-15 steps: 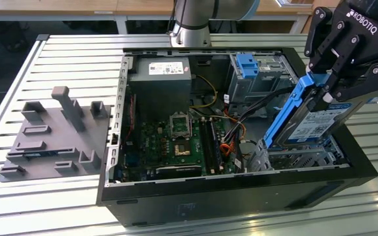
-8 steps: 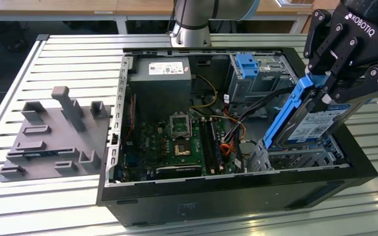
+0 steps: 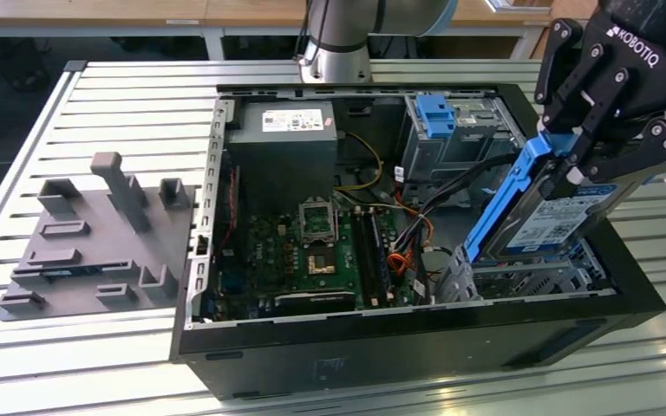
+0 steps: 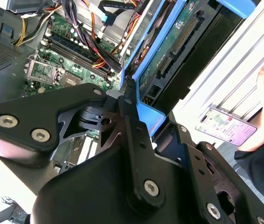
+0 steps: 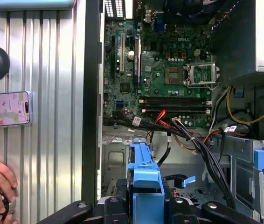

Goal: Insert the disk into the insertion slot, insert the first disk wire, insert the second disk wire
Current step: 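Insert the disk into the insertion slot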

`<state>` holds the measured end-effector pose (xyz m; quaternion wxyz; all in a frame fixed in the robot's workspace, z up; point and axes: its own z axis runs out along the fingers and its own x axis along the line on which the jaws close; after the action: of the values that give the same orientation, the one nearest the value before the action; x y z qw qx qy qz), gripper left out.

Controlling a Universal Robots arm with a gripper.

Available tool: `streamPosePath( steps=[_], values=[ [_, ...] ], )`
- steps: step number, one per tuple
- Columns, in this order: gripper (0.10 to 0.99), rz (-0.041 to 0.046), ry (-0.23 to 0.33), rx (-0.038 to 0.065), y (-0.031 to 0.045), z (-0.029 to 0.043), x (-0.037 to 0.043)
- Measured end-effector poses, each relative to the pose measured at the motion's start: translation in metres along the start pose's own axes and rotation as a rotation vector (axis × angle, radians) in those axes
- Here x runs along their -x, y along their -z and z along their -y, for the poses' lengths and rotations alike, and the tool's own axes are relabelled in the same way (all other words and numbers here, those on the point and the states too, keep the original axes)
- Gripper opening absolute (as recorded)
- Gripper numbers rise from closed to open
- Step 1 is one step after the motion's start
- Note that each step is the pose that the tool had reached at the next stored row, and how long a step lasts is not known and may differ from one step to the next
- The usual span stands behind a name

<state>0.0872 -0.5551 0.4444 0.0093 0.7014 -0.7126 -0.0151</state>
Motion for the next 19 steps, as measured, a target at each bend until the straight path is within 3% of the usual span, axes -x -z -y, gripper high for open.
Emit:
streamPosePath(
  steps=[19],
  values=[
    [0.365,-0.0001,0.0,0.0,-0.0058,0.0017,0.0017]
  ],
)
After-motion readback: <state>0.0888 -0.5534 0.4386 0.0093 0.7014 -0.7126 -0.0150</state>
